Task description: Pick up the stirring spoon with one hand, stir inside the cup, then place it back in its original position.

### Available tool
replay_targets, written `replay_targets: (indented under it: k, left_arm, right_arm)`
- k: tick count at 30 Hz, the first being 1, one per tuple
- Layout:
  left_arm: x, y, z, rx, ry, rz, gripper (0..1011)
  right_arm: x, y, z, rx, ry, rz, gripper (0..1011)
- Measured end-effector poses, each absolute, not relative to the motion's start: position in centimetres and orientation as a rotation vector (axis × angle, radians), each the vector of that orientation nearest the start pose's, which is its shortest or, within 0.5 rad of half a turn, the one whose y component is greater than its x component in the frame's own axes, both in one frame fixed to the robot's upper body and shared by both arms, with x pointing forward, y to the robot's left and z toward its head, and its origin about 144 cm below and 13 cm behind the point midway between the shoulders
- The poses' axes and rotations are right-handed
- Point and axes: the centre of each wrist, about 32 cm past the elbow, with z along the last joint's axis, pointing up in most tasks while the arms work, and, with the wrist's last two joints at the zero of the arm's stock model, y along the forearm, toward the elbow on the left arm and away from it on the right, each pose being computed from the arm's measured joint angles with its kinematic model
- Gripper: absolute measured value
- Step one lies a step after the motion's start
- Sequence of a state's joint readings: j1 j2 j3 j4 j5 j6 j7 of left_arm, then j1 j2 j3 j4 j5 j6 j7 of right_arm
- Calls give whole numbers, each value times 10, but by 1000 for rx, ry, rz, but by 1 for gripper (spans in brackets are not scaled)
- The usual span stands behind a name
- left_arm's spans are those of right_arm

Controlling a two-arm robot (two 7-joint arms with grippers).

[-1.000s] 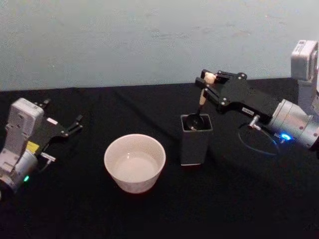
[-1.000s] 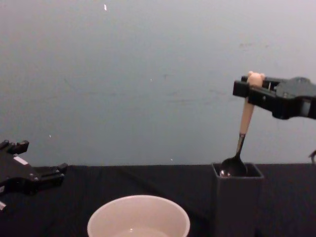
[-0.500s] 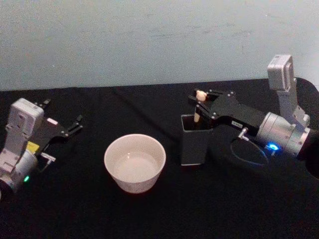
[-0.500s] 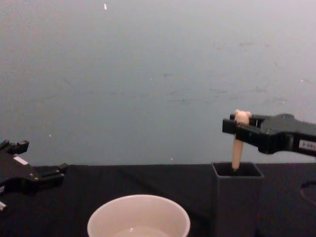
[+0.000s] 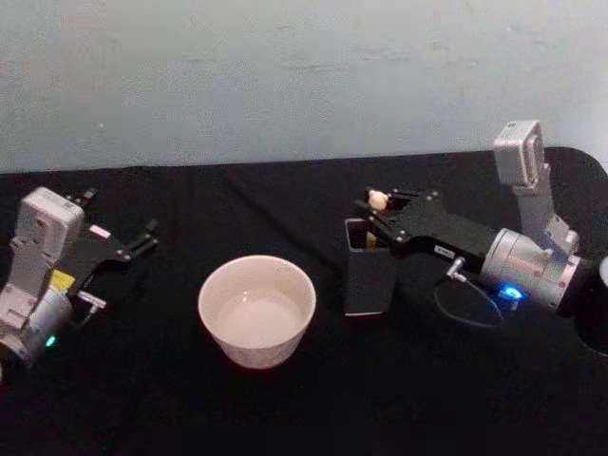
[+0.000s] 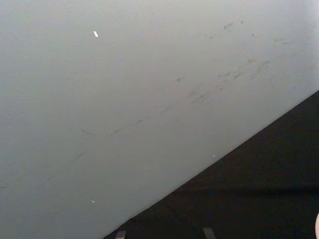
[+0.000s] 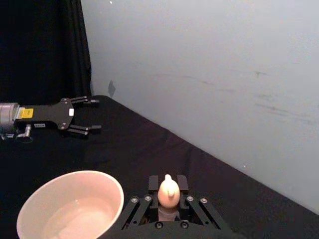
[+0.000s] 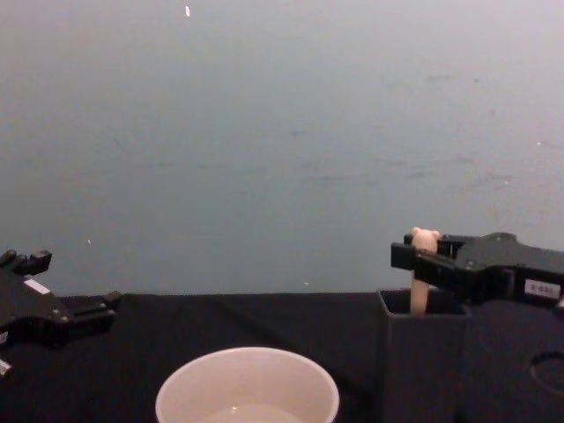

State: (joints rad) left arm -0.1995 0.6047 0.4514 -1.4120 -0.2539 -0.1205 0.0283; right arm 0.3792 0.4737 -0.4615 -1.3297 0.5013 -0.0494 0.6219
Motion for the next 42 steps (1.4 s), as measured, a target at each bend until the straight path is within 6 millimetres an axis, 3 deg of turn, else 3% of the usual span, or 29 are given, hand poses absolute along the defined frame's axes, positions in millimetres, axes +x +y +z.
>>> replay_targets:
  k: [33, 42]
  left_arm:
    - [489, 310, 1140, 304, -285, 1248, 1001]
    - [489, 310, 1140, 304, -285, 1248, 1001]
  right_arm:
    - [540, -270, 1170, -105, -15, -680, 215]
    - [540, -270, 1170, -107, -14, -679, 460]
